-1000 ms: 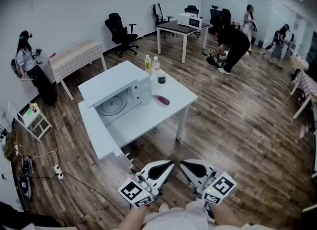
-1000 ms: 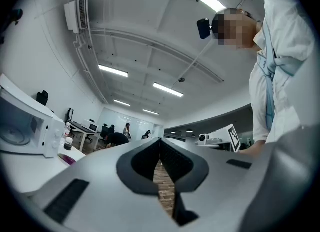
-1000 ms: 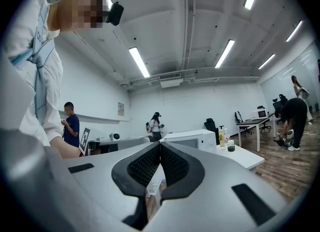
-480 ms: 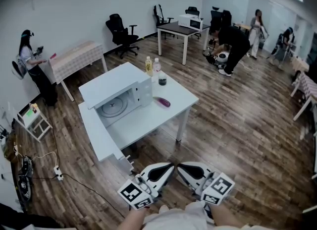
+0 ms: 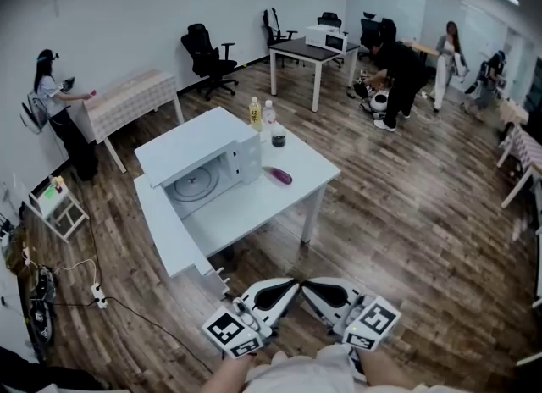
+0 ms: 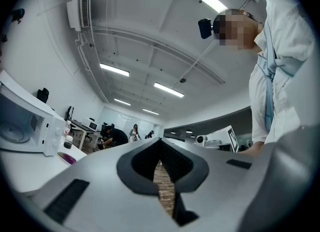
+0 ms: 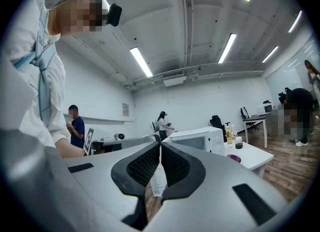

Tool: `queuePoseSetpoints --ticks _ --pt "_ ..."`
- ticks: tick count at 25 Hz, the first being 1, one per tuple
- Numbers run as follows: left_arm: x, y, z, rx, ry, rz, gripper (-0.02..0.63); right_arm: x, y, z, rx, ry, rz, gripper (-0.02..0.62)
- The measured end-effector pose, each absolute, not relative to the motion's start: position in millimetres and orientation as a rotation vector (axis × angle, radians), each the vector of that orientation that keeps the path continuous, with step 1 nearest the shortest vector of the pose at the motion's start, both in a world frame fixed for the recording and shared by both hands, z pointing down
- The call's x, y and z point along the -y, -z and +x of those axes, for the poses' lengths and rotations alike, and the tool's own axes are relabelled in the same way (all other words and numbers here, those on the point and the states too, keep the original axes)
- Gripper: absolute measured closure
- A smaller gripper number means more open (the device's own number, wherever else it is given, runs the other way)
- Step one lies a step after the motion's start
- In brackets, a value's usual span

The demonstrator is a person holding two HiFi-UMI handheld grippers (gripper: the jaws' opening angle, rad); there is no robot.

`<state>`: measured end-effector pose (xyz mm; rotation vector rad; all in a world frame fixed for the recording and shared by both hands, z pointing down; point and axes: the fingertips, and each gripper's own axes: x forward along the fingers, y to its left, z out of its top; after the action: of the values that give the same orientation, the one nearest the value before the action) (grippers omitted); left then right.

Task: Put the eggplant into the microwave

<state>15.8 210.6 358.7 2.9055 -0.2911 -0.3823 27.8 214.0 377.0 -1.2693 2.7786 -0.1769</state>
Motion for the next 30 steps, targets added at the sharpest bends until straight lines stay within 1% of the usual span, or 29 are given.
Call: queuePoseSetpoints --ticks 8,15,21,30 --pt "-209.1 -354.2 7.9 0.287 0.394 2.901 0.603 -208.0 -375.2 21.2 -2.773 0.190 -1.267 0.560" --pt "-207.5 -352.0 -12.0 0.311 0.412 2.883 0.603 -205.0 -374.8 1.4 -2.785 0.202 -1.245 0.561" --pt "-200.2 -351.3 -11.0 0.308 0.430 2.869 0.603 -197.2 -374.8 2.6 -2.783 0.227 -1.243 0.561" --pt "-159.1 -352.0 -9.4 0.380 0.439 2.854 0.603 -156.5 -378.9 1.3 -2.828 0.256 -1.156 0.561"
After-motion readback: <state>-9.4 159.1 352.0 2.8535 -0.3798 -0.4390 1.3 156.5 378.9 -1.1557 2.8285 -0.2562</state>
